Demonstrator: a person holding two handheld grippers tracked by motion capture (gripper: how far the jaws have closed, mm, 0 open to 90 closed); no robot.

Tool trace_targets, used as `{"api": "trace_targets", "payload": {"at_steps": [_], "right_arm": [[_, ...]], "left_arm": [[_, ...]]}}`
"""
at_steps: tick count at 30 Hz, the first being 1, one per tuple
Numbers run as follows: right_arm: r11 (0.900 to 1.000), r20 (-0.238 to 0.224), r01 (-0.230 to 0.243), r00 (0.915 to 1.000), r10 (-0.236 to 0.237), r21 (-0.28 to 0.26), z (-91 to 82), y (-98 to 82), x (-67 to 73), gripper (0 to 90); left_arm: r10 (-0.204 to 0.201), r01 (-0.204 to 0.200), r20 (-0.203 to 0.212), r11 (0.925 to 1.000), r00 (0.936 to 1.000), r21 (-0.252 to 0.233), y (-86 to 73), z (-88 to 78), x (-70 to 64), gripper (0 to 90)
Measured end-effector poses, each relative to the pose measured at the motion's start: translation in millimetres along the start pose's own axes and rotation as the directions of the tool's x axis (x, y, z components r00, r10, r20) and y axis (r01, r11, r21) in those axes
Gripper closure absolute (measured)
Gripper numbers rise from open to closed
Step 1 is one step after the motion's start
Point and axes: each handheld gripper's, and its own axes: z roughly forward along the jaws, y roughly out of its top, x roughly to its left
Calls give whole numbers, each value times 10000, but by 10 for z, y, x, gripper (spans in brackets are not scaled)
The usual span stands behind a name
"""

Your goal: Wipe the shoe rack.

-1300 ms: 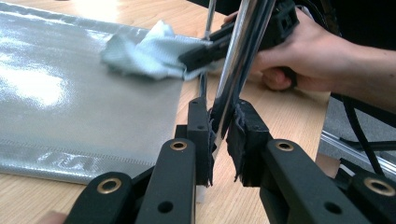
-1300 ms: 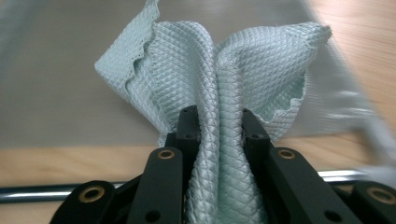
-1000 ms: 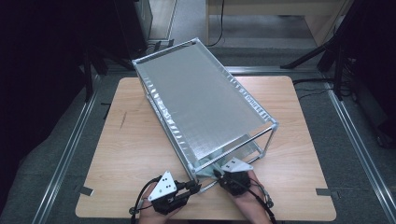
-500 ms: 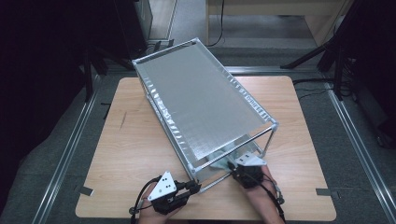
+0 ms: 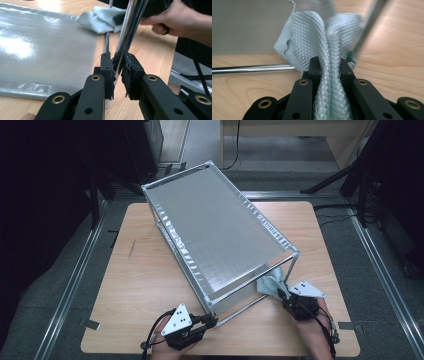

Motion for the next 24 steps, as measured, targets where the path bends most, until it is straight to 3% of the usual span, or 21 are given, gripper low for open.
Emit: {"api": "trace_targets", "payload": {"at_steps": [6, 10, 14, 17, 20, 24], "right_arm": [[9978, -823, 610, 9949, -587, 258, 92, -28, 398, 785], [9938, -1423, 1084, 9844, -1036, 257, 78, -19, 680, 785], [9882, -2223, 1514, 9646, -1421, 249, 51, -25, 1002, 786], [9839, -2815, 1780, 9451, -1658, 181, 38, -44, 1209, 787], [9824, -3084, 1866, 9350, -1751, 80, 36, -63, 1325, 787], [9834, -3387, 1810, 9260, -1667, 109, 43, -57, 1321, 788]], "left_arm": [[0, 0, -26, 10000, 10000, -13, -5, 0, -4, 792], [-65, 65, 60, 10000, 10000, -5, -7, 2, 4, 791], [-51, 51, 34, 10000, 10000, 26, -6, 3, 2, 790], [-48, 48, 12, 10000, 10000, 43, -5, 3, 0, 791], [-48, 48, 0, 10000, 10000, 52, -5, 4, -1, 791], [-27, 27, -3, 10000, 10000, 72, -5, 6, 1, 792]]}}
